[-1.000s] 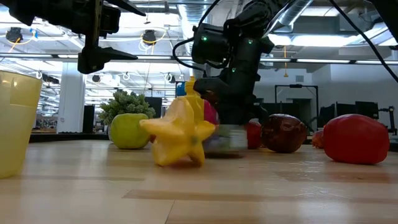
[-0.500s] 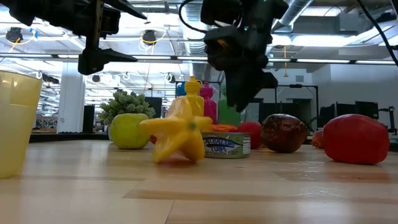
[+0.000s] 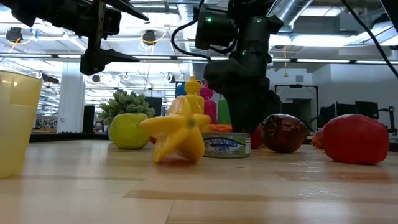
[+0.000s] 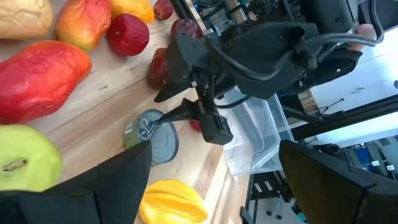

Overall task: Pick & Place Food Item
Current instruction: Put the green tuna can into the yellow bin

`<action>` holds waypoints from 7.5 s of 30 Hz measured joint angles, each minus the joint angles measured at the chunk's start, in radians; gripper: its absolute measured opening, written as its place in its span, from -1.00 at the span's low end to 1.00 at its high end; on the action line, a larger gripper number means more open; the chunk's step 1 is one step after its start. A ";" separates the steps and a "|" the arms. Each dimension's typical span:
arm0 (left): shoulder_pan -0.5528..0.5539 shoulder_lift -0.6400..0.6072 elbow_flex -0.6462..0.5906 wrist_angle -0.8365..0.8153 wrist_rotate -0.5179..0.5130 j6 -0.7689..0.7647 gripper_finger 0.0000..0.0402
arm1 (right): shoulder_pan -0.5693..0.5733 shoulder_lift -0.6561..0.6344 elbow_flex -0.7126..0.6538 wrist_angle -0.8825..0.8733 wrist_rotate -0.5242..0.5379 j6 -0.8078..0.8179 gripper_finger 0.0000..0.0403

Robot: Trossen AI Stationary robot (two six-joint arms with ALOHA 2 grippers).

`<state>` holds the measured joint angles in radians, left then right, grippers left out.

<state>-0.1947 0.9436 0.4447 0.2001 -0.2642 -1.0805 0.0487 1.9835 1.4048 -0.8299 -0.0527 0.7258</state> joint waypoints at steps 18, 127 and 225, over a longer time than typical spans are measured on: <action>0.000 0.000 0.000 0.000 0.000 -0.001 0.69 | -0.020 -0.005 -0.054 0.059 -0.054 0.000 -0.99; -0.230 -0.164 0.188 -0.862 0.490 -0.048 -0.37 | 0.217 -0.494 -0.052 0.062 0.343 0.027 -0.90; -0.366 -0.311 -0.115 -0.735 0.753 -0.091 0.30 | 0.252 -0.381 -0.056 0.083 0.323 0.113 -0.96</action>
<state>-0.5610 0.6331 0.3294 -0.5354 0.4883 -1.1718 0.3007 1.6024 1.3487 -0.7471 0.2700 0.8391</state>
